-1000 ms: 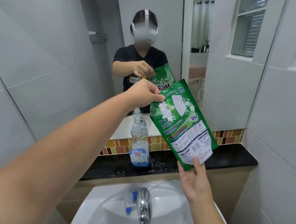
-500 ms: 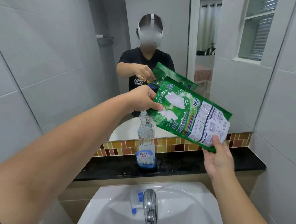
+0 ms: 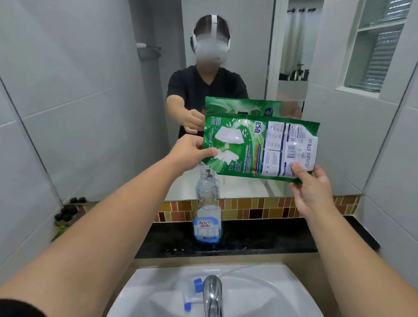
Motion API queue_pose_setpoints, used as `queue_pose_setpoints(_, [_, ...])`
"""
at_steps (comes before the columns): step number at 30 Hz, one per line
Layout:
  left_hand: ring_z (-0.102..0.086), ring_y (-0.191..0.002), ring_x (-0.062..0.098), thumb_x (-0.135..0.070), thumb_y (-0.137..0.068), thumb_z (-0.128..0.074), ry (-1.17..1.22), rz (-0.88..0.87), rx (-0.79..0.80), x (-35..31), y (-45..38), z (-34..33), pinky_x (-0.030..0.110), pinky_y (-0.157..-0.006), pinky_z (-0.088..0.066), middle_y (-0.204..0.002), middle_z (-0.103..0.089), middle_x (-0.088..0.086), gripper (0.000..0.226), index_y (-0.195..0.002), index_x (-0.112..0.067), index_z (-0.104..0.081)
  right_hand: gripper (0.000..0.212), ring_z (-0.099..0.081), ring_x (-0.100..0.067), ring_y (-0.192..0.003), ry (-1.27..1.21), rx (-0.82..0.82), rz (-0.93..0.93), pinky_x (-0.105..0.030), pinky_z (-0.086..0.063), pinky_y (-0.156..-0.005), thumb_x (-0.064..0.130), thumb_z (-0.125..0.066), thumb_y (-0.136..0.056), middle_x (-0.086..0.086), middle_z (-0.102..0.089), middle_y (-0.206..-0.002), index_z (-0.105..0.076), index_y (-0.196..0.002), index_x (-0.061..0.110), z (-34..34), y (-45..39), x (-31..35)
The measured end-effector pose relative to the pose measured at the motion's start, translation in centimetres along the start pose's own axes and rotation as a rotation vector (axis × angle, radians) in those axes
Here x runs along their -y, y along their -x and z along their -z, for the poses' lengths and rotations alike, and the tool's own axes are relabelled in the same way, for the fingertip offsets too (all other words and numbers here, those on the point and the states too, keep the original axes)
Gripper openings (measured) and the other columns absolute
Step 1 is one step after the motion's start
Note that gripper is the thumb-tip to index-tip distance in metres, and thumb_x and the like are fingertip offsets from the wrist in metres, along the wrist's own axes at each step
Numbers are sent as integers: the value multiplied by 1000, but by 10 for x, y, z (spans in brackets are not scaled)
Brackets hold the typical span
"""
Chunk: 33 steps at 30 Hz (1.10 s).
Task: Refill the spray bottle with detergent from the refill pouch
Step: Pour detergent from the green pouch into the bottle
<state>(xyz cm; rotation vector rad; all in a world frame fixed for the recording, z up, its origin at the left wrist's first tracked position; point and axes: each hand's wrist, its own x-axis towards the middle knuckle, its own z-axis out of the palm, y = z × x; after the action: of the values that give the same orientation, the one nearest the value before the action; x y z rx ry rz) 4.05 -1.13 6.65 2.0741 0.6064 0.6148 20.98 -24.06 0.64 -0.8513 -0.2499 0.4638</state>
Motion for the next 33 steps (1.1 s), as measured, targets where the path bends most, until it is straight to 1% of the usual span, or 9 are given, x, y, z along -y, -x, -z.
queue_pose_setpoints(3, [-66,-105,41,-28,-84,-77,143,4,4,27,-6,0,58,-98,-49,-101,-76,10,19,-94,-12,-78,23,-72,-14,-93,49,28,28,-23,-58,-69,-1,-63,-90,-7,-70,-113,-60,-105,16,-10,-9,-1])
queue_pose_setpoints(8, [-71,-98,13,-25,-86,-75,218,-26,-8,56,-13,-1,37,-92,-53,-98,-77,-6,6,-91,-25,-78,18,-73,-15,-91,69,56,91,-23,-58,-69,2,-63,-91,-4,-74,-103,-62,-107,11,-25,-19,-7])
queue_pose_setpoints(11, [-71,-95,11,-21,-87,-74,300,-1,-35,69,-17,-5,31,-89,-53,-96,-78,-6,7,-92,-24,-76,10,-74,-13,-86,76,54,120,-23,-58,-68,7,-66,-90,0,-78,-90,-66,-100,10,-31,-22,-9])
queue_pose_setpoints(17, [-70,-90,11,-15,-87,-73,401,27,-76,90,-24,-12,26,-84,-54,-92,-77,-5,7,-91,-20,-76,5,-73,-11,-80,161,83,164,-22,-58,-67,10,-69,-88,0,-78,-86,-70,-93,11,-41,-35,-8])
queue_pose_setpoints(22, [-68,-86,3,-12,-88,-72,445,20,-127,101,-24,-17,13,-73,-50,-95,-75,-6,14,-101,-12,-74,13,-64,-10,-96,475,50,398,-15,-53,-71,14,-74,-85,-2,-62,-117,-73,-98,12,-44,-45,-4])
queue_pose_setpoints(24, [-67,-85,-1,-12,-88,-72,450,18,-138,106,-23,-20,11,-72,-50,-98,-74,-4,18,-105,-10,-74,5,-60,-7,-99,649,38,482,-13,-51,-73,20,-75,-85,1,-61,-115,-74,-89,22,-43,-45,-2])
queue_pose_setpoints(27, [-66,-85,-6,-14,-87,-73,469,23,-145,112,-21,-23,9,-72,-49,-98,-73,-10,14,-101,-16,-75,7,-51,-14,-108,938,-2,631,-25,-41,-88,30,-74,-85,13,-60,-107,-75,-91,26,-40,-44,-1])
queue_pose_setpoints(31, [-67,-83,-8,-14,-87,-73,487,20,-165,114,-19,-28,8,-70,-48,-93,-74,-15,12,-98,-17,-75,14,-42,-10,-105,1028,-8,732,-14,-32,-80,32,-71,-87,17,-59,-103,-75,-97,23,-44,-40,3])
queue_pose_setpoints(33, [-67,-81,-9,-14,-87,-73,487,10,-166,113,-18,-29,7,-69,-49,-87,-74,-20,11,-98,-16,-75,15,-42,-10,-103,1061,-17,765,-21,-34,-80,31,-69,-88,14,-62,-102,-75,-98,22,-45,-39,5])
